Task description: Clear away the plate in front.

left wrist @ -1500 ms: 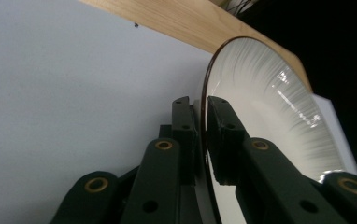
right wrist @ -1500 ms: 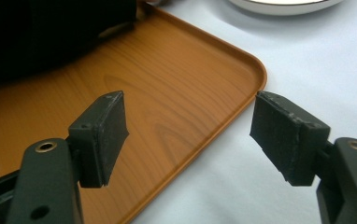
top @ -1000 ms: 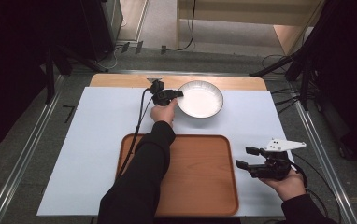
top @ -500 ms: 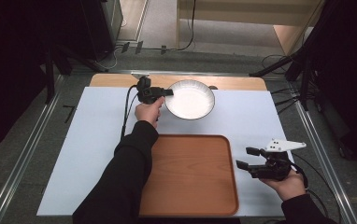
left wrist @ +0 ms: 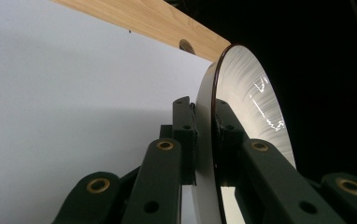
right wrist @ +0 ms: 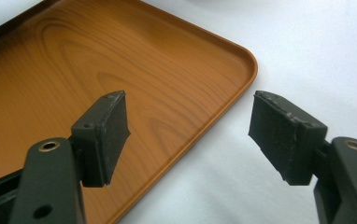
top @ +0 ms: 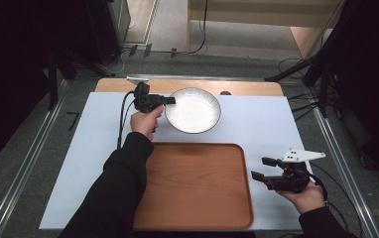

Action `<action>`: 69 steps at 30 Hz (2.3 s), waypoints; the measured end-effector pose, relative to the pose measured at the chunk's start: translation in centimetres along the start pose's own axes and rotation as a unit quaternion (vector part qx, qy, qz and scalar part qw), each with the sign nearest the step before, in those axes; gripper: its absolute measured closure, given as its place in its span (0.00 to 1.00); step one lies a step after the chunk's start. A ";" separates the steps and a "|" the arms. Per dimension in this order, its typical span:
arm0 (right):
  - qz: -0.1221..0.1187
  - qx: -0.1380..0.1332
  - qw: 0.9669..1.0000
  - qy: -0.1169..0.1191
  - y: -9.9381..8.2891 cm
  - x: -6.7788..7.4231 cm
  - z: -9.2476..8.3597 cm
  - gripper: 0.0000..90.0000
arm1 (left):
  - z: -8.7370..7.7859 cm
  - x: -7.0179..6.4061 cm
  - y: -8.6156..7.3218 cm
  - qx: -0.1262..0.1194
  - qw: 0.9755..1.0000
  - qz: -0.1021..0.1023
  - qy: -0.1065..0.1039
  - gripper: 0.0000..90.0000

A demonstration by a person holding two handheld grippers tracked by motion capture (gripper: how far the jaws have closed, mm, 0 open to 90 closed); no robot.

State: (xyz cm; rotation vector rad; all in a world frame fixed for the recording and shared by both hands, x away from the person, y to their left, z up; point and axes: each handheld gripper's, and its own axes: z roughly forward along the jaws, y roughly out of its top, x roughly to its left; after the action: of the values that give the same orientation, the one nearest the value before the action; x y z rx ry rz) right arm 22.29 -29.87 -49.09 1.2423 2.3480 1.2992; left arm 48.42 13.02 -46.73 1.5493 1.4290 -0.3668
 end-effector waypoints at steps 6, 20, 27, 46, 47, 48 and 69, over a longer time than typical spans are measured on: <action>-0.001 0.000 1.000 0.000 0.0 0.1 0.0 0.32 | -1.4 -0.2 -0.6 0.008 1.000 0.006 -0.010 0.92; -0.002 0.007 1.000 -0.002 0.0 0.3 0.2 0.32 | -5.0 0.0 -2.2 0.010 1.000 0.013 -0.022 0.91; -0.002 0.008 1.000 -0.004 -0.1 0.2 0.2 0.32 | -6.8 0.3 -2.9 0.010 1.000 0.013 -0.023 0.91; -0.003 0.016 1.000 -0.001 -0.1 0.4 0.4 0.32 | -8.4 1.5 -7.6 0.032 0.999 0.007 -0.040 0.90; -0.003 0.016 1.000 -0.001 -0.1 0.4 0.4 0.32 | -8.5 1.5 -7.8 0.032 0.999 0.008 -0.038 0.90; -0.002 0.017 1.000 -0.002 -0.1 0.4 0.4 0.32 | -8.5 1.5 -8.1 0.035 0.999 0.008 -0.038 0.90; -0.005 0.016 1.000 0.000 -0.1 0.5 0.5 0.32 | -8.5 2.2 -13.2 0.059 0.997 -0.002 -0.045 0.89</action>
State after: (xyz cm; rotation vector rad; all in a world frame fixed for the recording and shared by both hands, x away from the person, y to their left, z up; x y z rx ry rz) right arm 22.17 -29.23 -49.38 1.2391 2.3801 1.2632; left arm 34.16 19.05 -49.89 1.6051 1.3618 -0.5251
